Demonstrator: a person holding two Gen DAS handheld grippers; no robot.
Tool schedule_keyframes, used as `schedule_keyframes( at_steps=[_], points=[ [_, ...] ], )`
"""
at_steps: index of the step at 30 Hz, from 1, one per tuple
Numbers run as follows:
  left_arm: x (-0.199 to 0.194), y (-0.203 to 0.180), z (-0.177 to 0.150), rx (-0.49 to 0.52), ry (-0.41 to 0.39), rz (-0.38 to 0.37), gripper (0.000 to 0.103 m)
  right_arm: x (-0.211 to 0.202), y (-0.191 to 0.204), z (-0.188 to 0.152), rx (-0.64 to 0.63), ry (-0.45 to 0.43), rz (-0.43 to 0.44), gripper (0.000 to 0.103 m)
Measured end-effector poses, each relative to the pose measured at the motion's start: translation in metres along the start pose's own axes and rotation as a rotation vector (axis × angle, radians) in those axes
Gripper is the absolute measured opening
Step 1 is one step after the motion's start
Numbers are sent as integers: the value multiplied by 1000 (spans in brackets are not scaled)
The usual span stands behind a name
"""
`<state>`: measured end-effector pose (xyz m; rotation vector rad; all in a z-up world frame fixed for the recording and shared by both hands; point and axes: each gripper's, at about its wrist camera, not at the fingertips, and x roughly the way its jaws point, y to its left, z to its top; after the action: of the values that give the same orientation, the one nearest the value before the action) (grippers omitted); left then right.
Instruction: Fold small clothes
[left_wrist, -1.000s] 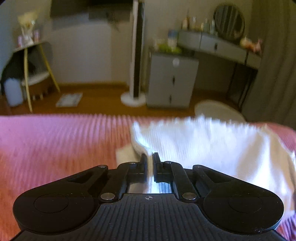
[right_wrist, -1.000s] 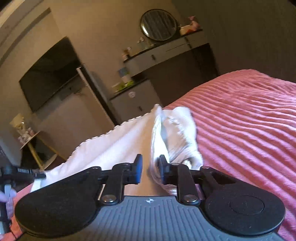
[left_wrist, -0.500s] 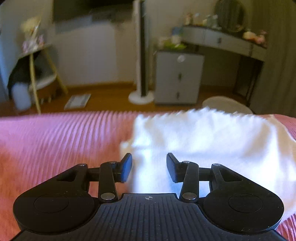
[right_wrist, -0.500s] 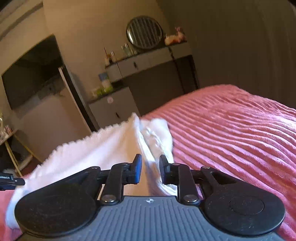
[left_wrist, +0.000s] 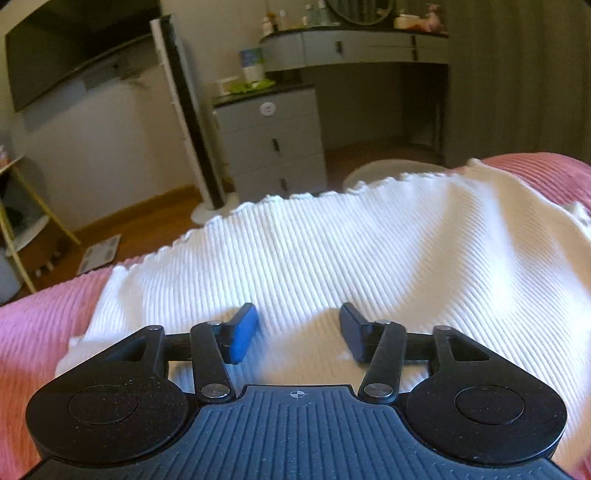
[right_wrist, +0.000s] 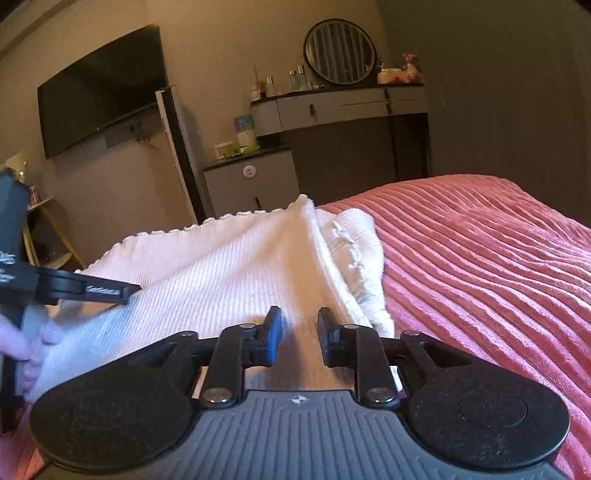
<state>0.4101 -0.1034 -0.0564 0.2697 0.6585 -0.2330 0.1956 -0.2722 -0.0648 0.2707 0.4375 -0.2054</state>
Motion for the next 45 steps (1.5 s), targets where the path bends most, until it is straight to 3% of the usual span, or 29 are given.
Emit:
schedule_keyframes(
  at_steps=[6,12,16,21,30,34,38,40,45],
  points=[
    [24,-4,10,9,6,103,83,2,-2,-4,-14,-9,-5,20],
    [-9,10,6,-97,53,76,84,0,-5,-8,3,-26,8,21],
    [-43,19,-5,-91,46,59,87,-1,-5,-8,2,-32,7,21],
    [-66,33,-11,-29,57,134,88,-1,-7,-11,12,-38,10,21],
    [-72,81,-16,-74,93,203,89,-1,-7,-11,9,-41,10,22],
    [-75,120,-31,-227,149,121,90,-1,-8,-11,14,-41,13,22],
    [-69,146,-50,-387,215,-76,89,-1,-8,-11,16,-42,14,23],
    [-65,153,-58,-468,226,-165,83,-1,-8,-10,19,-42,17,24],
    [-54,159,-61,-561,226,-266,70,-6,-3,-6,40,-45,44,45]
  ],
)
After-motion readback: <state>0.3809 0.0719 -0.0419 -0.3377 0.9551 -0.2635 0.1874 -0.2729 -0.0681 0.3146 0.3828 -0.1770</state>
